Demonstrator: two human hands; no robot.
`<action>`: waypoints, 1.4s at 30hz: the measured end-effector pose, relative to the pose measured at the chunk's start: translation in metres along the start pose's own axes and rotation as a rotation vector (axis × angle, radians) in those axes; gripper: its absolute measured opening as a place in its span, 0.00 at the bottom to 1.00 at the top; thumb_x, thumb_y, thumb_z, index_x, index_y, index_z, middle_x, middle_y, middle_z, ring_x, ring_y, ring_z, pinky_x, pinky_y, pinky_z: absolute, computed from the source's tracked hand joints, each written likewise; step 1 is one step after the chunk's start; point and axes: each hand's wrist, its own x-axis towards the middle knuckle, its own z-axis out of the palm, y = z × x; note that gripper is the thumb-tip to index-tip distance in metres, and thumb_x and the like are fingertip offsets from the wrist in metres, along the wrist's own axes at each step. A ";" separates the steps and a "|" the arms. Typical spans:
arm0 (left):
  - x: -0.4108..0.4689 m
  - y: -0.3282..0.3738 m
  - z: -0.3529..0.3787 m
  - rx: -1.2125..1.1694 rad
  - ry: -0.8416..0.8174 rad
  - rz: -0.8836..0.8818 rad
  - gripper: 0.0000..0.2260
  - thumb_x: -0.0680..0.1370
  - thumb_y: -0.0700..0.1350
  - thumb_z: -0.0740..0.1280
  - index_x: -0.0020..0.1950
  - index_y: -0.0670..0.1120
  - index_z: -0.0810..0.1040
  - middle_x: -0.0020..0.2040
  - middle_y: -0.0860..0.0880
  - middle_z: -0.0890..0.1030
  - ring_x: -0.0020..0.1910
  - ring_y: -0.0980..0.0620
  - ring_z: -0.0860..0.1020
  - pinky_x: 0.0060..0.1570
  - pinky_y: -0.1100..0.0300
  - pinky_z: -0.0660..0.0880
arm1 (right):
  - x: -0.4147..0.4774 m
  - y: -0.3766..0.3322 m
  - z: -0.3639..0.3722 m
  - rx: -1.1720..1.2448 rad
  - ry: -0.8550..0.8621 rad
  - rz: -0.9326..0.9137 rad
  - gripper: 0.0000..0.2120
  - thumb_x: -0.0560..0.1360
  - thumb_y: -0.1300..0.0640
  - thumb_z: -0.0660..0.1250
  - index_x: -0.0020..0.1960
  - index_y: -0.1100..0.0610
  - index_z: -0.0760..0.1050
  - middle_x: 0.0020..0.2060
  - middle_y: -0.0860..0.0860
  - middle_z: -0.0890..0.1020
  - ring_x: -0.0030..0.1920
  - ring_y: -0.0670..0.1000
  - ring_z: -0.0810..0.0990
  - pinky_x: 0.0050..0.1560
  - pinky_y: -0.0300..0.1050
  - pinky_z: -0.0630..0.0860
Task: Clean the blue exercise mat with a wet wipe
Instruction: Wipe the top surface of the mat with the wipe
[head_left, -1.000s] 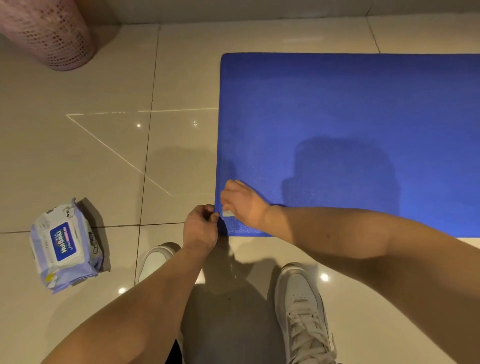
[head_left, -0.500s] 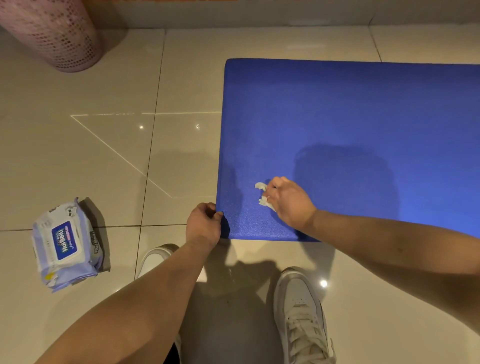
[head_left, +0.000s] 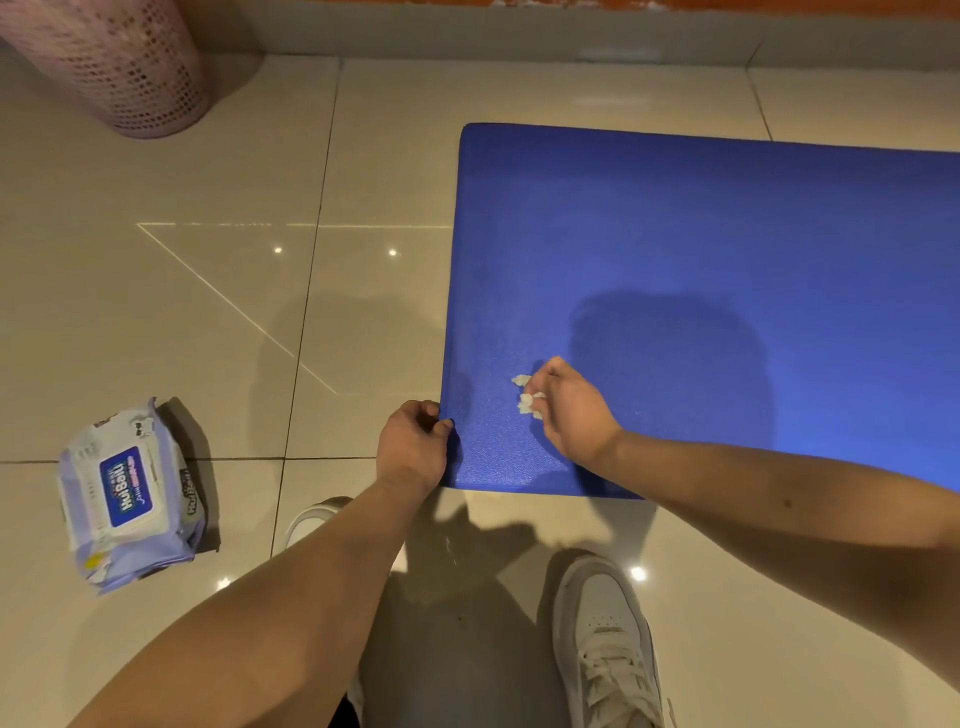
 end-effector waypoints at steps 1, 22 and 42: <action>0.002 -0.001 0.001 -0.004 -0.002 0.000 0.05 0.78 0.42 0.70 0.52 0.44 0.77 0.45 0.51 0.82 0.48 0.44 0.80 0.55 0.53 0.77 | 0.007 -0.012 -0.001 0.013 0.026 0.001 0.07 0.76 0.74 0.63 0.47 0.66 0.76 0.47 0.53 0.74 0.61 0.55 0.80 0.51 0.41 0.75; 0.035 0.007 0.002 -0.154 -0.054 -0.034 0.08 0.77 0.36 0.70 0.42 0.48 0.76 0.42 0.48 0.83 0.42 0.45 0.79 0.54 0.49 0.77 | 0.053 -0.067 0.005 0.320 0.075 0.201 0.01 0.78 0.68 0.60 0.48 0.64 0.70 0.50 0.49 0.84 0.45 0.55 0.78 0.36 0.37 0.69; 0.051 0.010 0.000 -0.215 -0.043 -0.045 0.06 0.78 0.39 0.71 0.41 0.42 0.80 0.37 0.48 0.83 0.35 0.51 0.76 0.44 0.58 0.75 | 0.099 -0.058 0.015 0.124 0.023 -0.199 0.23 0.77 0.63 0.58 0.37 0.38 0.54 0.49 0.61 0.78 0.48 0.36 0.68 0.52 0.28 0.57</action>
